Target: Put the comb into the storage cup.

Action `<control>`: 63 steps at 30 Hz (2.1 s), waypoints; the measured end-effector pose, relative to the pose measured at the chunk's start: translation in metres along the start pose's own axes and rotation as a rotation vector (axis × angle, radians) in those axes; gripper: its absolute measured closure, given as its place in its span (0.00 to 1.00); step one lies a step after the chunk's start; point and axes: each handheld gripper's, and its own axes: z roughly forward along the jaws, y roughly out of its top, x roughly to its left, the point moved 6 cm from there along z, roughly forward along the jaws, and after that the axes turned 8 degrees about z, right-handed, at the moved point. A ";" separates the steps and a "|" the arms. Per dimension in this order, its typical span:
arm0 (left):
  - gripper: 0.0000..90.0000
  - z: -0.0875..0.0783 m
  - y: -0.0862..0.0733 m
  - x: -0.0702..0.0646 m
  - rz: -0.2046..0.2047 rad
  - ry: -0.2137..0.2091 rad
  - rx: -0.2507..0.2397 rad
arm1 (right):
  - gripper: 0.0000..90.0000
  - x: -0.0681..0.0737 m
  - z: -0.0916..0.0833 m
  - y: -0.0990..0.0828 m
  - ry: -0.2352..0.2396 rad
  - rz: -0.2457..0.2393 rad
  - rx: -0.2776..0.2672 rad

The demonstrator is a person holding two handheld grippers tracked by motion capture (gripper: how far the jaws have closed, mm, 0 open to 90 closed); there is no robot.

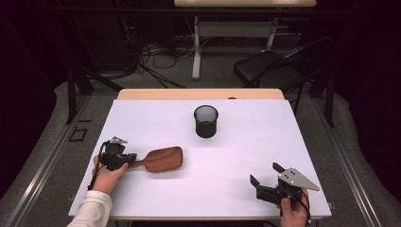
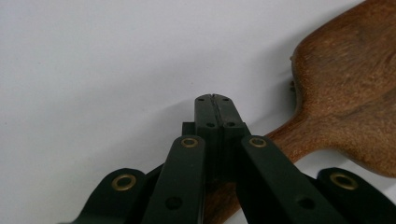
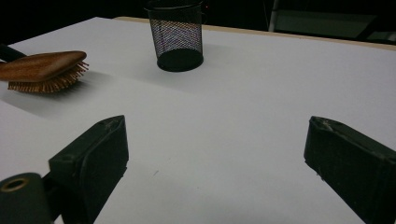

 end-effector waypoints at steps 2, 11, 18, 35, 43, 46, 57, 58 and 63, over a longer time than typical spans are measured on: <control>1.00 -0.001 -0.001 -0.001 0.001 -0.002 -0.002 | 0.07 0.000 0.000 0.000 0.002 -0.004 0.001; 1.00 -0.010 -0.008 -0.016 0.054 -0.024 0.003 | 0.07 0.000 0.000 0.000 0.003 -0.005 0.003; 1.00 -0.015 -0.014 -0.024 0.074 -0.039 0.011 | 0.08 0.000 0.000 0.000 0.004 0.000 0.002; 1.00 -0.027 -0.029 -0.037 0.110 -0.060 0.013 | 0.08 0.000 0.000 0.000 0.004 -0.003 0.004; 1.00 -0.029 -0.029 -0.040 0.115 -0.060 0.004 | 0.08 0.000 0.000 0.000 0.004 0.001 0.004; 1.00 -0.029 -0.029 -0.040 0.117 -0.056 0.001 | 0.08 0.000 0.000 0.000 0.005 -0.003 0.007; 0.94 -0.034 -0.028 -0.038 0.103 -0.050 -0.023 | 0.08 0.001 0.000 0.000 0.006 -0.003 0.005; 0.92 -0.034 -0.027 -0.037 0.111 -0.047 -0.025 | 0.08 0.001 0.000 0.000 0.007 -0.001 0.005; 0.88 -0.037 -0.026 -0.037 0.113 -0.040 -0.037 | 0.08 0.000 0.000 0.000 0.007 0.000 0.003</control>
